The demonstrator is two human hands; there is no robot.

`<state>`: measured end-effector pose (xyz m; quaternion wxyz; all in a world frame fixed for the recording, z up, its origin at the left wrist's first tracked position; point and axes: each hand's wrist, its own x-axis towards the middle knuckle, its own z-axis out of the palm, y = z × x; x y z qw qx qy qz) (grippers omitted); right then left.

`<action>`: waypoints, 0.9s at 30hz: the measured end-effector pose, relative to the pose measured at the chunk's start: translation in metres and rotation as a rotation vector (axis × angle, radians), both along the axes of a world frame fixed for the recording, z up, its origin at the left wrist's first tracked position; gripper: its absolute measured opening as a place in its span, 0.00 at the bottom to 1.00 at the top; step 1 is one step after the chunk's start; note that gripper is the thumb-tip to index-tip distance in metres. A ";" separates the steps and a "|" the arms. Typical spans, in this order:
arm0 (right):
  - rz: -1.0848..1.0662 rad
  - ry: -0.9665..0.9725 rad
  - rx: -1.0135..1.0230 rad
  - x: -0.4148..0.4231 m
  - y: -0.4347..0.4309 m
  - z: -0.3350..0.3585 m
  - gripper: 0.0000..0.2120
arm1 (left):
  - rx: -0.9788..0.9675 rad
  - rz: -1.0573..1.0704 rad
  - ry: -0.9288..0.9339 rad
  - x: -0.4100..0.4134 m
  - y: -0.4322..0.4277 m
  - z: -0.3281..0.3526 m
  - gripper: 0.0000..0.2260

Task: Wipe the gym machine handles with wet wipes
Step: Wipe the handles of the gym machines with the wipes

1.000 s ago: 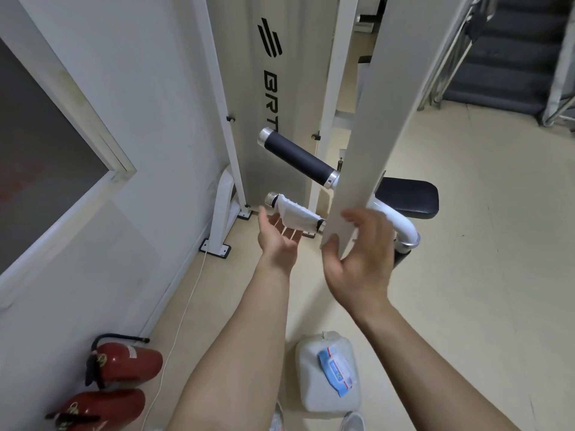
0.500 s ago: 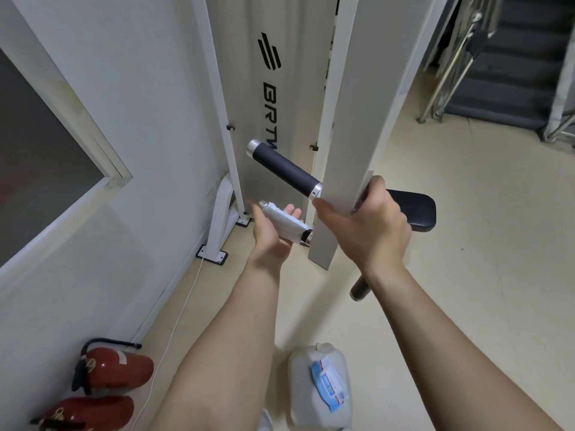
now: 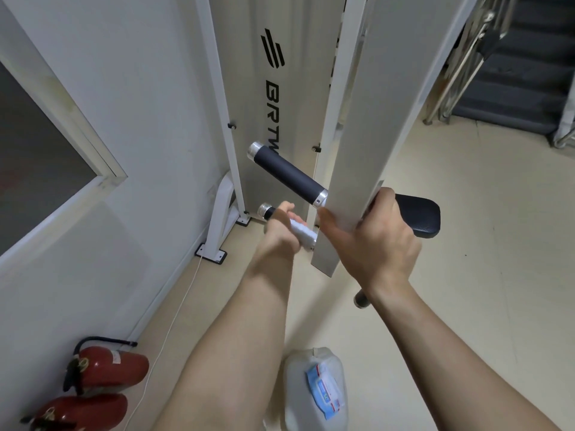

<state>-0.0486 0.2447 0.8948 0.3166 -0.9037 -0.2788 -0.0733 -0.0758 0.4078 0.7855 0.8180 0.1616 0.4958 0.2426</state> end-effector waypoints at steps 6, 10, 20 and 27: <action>-0.014 -0.008 0.011 -0.002 0.007 -0.001 0.32 | 0.046 0.151 -0.270 -0.010 0.004 -0.012 0.20; -0.022 -0.023 -0.002 0.001 0.005 -0.001 0.35 | 0.067 0.044 -0.413 -0.004 -0.036 -0.030 0.16; 0.007 -0.052 0.035 -0.008 0.008 -0.004 0.34 | 0.039 0.140 -0.043 -0.014 0.025 -0.009 0.18; 0.005 -0.075 0.035 -0.003 0.008 -0.004 0.34 | 0.121 -0.018 -0.262 -0.001 -0.025 -0.041 0.12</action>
